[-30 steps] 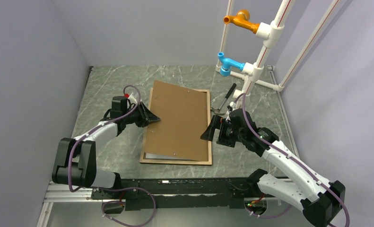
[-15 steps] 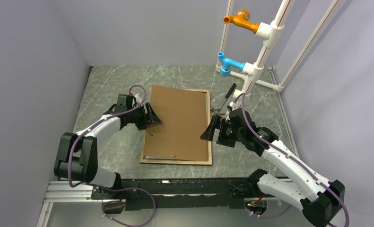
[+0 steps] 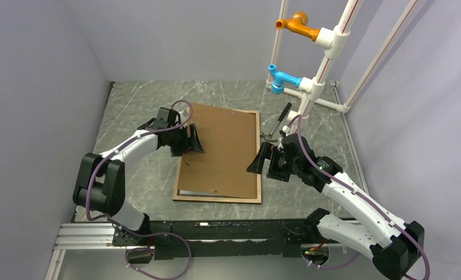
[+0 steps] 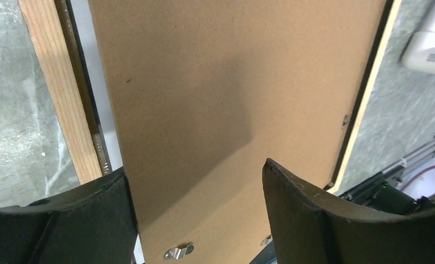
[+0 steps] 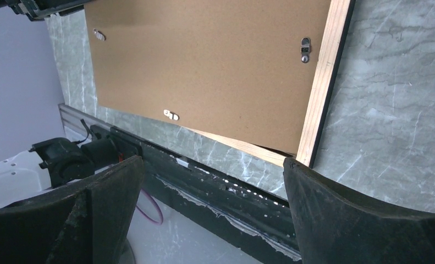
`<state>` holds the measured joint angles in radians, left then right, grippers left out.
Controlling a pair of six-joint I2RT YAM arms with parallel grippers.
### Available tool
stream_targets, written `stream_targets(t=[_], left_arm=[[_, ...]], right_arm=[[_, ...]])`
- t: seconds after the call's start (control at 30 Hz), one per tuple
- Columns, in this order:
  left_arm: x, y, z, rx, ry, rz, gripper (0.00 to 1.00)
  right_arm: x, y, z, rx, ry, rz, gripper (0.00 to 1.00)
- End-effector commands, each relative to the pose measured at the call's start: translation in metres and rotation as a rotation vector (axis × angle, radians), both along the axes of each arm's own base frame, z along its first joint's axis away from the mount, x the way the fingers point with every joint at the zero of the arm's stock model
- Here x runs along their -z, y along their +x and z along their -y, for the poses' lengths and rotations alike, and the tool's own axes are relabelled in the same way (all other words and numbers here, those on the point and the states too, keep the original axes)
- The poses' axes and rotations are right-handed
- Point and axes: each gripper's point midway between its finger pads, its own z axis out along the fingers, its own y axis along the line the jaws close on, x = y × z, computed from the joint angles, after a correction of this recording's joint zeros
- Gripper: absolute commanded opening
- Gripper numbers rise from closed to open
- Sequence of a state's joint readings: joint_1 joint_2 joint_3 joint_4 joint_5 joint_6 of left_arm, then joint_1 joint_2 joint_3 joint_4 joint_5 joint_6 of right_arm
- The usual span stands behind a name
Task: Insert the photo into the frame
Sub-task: Place the photo frame item in the photo frame.
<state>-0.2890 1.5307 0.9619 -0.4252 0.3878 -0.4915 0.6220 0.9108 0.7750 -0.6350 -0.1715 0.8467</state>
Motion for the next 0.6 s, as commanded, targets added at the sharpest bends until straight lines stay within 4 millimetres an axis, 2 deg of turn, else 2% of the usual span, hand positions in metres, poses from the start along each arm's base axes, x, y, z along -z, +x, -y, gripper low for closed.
stream_targets(t=[0.0,0.57], left_arm=[[-0.005,0.01,-0.002,0.018,0.099,0.04,0.79],[0.017,0.012,-0.01,0.024,0.325,-0.021,0.84]], right_arm=[[-0.01,0.003,-0.006,-0.009,0.037,0.018,1.0],[-0.007,0.003,-0.004,-0.004,0.03,0.014,0.99]])
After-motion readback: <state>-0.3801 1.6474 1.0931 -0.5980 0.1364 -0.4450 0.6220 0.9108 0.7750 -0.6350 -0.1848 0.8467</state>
